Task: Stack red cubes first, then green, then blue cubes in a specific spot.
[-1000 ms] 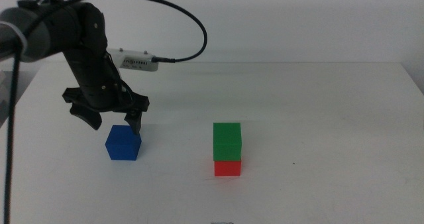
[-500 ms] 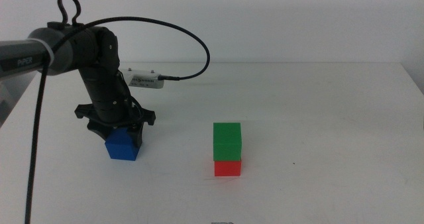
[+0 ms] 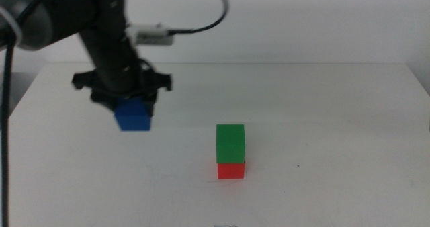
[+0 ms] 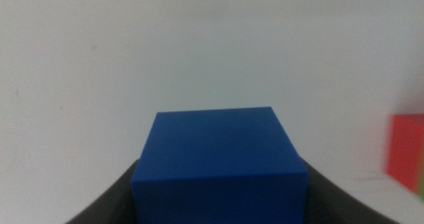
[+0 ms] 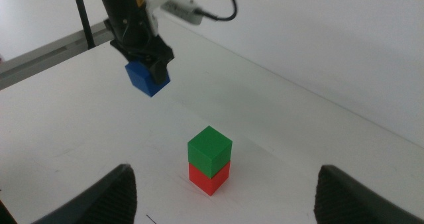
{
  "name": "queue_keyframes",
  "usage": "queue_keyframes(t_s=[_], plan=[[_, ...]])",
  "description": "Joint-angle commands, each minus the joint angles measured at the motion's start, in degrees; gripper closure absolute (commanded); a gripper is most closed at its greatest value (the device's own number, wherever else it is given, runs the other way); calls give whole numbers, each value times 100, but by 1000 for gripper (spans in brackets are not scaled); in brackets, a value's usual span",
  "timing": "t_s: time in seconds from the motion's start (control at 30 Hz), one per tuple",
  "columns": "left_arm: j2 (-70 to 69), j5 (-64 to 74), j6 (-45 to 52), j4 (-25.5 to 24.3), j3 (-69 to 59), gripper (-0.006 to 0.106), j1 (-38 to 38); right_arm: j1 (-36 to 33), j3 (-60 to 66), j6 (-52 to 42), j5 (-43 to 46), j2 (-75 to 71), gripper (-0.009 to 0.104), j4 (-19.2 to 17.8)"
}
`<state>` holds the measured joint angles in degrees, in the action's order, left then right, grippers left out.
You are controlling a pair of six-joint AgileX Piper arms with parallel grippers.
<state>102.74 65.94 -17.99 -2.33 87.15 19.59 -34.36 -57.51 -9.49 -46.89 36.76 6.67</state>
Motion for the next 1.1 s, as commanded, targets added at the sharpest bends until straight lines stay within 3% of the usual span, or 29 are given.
queue_keyframes(t_s=[0.0, 0.2, 0.37, 0.57, 1.07], plan=[[-412, 407, -875, -573, 540, 101, 573, 34, -130, -71, 400, 20, 5, 9], [-81, 964, -1512, -620, 1643, 101, 1665, 34, -130, -71, 400, 20, 5, 9], [169, 964, -2014, -484, 1966, 101, 2088, 34, -130, -71, 400, 20, 5, 9], [359, 833, -2180, -235, 1966, 101, 2163, 34, -130, -71, 400, 20, 5, 9], [671, 523, -2408, -272, 2018, 101, 2158, 34, -130, -71, 400, 20, 5, 9]])
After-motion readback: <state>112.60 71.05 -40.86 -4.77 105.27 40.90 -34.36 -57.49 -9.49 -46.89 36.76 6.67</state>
